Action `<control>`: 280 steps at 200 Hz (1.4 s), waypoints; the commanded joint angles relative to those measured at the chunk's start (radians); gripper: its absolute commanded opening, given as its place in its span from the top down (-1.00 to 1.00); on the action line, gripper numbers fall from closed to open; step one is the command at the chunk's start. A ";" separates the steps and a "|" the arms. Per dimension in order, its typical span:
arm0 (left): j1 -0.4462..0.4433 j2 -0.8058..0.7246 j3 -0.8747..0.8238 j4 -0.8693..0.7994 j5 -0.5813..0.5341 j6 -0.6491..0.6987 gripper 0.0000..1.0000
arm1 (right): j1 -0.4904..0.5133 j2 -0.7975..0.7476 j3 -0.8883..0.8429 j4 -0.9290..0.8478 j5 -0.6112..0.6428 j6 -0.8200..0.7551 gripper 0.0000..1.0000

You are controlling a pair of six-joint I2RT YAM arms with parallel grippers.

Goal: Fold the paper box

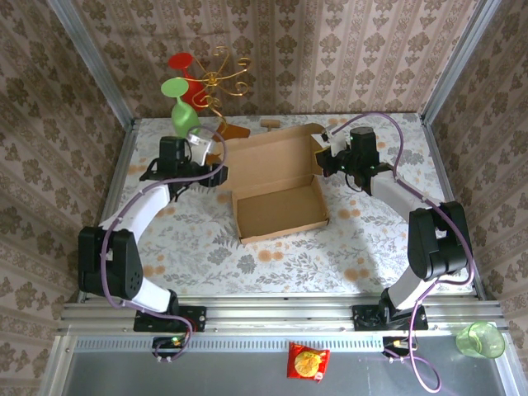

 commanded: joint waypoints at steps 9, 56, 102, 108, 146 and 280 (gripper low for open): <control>-0.022 0.019 0.057 0.002 -0.014 -0.036 -0.05 | 0.000 0.005 0.003 0.007 -0.017 0.013 1.00; -0.088 0.022 0.079 -0.039 -0.079 -0.107 0.45 | 0.013 0.000 -0.012 0.041 0.022 0.059 1.00; -0.193 0.007 0.089 -0.044 -0.290 -0.253 1.00 | 0.058 -0.035 -0.078 0.144 0.131 0.157 1.00; -0.207 0.006 0.089 -0.037 -0.321 -0.270 1.00 | 0.064 -0.044 -0.092 0.165 0.152 0.175 1.00; -0.279 0.017 0.121 0.011 -0.492 -0.376 1.00 | 0.095 -0.086 -0.185 0.314 0.251 0.304 1.00; -0.375 0.137 0.146 0.211 -0.774 -0.538 1.00 | 0.231 -0.098 -0.276 0.487 0.582 0.396 1.00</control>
